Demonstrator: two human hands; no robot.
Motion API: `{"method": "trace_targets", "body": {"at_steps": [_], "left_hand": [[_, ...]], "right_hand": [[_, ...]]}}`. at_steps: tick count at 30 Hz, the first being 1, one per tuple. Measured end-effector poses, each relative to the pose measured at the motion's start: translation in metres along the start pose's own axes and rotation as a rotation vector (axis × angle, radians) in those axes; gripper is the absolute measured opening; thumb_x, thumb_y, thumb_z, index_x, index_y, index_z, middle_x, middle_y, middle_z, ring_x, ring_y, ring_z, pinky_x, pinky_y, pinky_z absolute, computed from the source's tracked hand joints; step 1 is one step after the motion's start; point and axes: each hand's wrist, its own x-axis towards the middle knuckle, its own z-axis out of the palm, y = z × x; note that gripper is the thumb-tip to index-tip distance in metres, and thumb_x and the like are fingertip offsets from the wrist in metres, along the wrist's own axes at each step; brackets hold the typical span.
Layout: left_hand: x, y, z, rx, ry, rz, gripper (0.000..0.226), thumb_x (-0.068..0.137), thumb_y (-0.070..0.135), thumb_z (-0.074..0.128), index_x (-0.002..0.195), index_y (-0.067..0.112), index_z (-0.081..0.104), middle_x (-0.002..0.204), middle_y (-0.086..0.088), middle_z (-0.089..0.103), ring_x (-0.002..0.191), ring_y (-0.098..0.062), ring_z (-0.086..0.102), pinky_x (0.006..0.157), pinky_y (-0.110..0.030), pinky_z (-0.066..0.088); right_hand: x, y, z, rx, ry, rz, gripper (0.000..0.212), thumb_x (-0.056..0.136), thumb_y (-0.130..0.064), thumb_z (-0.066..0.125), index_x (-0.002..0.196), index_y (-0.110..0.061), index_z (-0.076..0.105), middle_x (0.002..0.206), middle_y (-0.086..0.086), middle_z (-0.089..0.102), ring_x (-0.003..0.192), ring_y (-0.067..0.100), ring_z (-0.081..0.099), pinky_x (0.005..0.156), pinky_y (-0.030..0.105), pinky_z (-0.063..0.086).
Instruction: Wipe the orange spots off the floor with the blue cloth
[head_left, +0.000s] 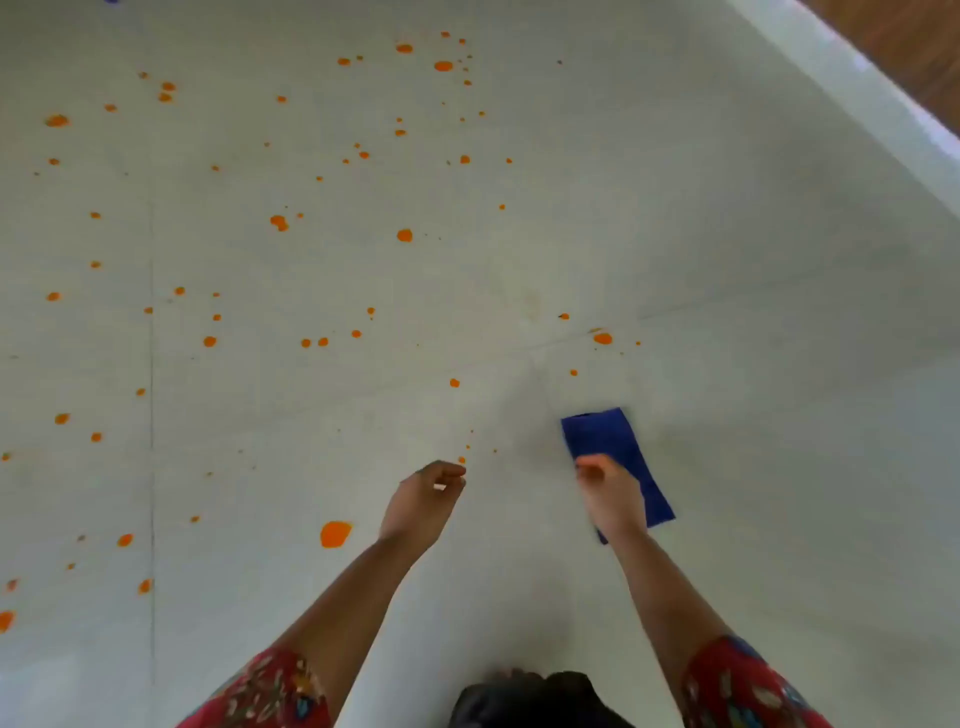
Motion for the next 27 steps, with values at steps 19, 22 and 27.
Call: {"method": "trace_targets", "body": {"at_steps": [19,22,27], "left_hand": [[0.016,0.003,-0.003,-0.286,-0.017,0.0,0.019,0.092,0.018,0.052,0.105,0.022,0.065,0.109,-0.001,0.069,0.091,-0.016,0.062,0.072,-0.02,0.044],[0.018,0.025,-0.023,-0.248,-0.11,0.008,0.025,0.094,0.02,0.051,0.116,0.018,0.062,0.114,0.001,0.066,0.095,-0.014,0.06,0.076,-0.018,0.042],[0.001,0.052,-0.082,-0.388,-0.097,0.024,0.038,0.101,0.036,0.036,0.131,0.019,0.053,0.126,0.006,0.061,0.115,-0.013,0.054,0.096,-0.029,0.038]], "right_hand": [[0.05,0.003,0.02,0.05,0.086,-0.107,0.009,0.092,-0.014,0.052,0.097,-0.008,0.058,0.089,0.009,0.06,0.084,0.033,0.058,0.069,0.036,0.043],[0.019,-0.051,0.011,0.796,-0.215,0.051,0.016,0.093,-0.009,0.043,0.087,-0.012,0.057,0.082,0.007,0.057,0.079,0.022,0.055,0.068,0.034,0.047],[-0.023,-0.135,-0.003,1.158,-0.697,0.093,0.032,0.091,-0.015,0.033,0.101,-0.003,0.061,0.095,0.011,0.068,0.097,0.026,0.063,0.09,0.039,0.047]]}}
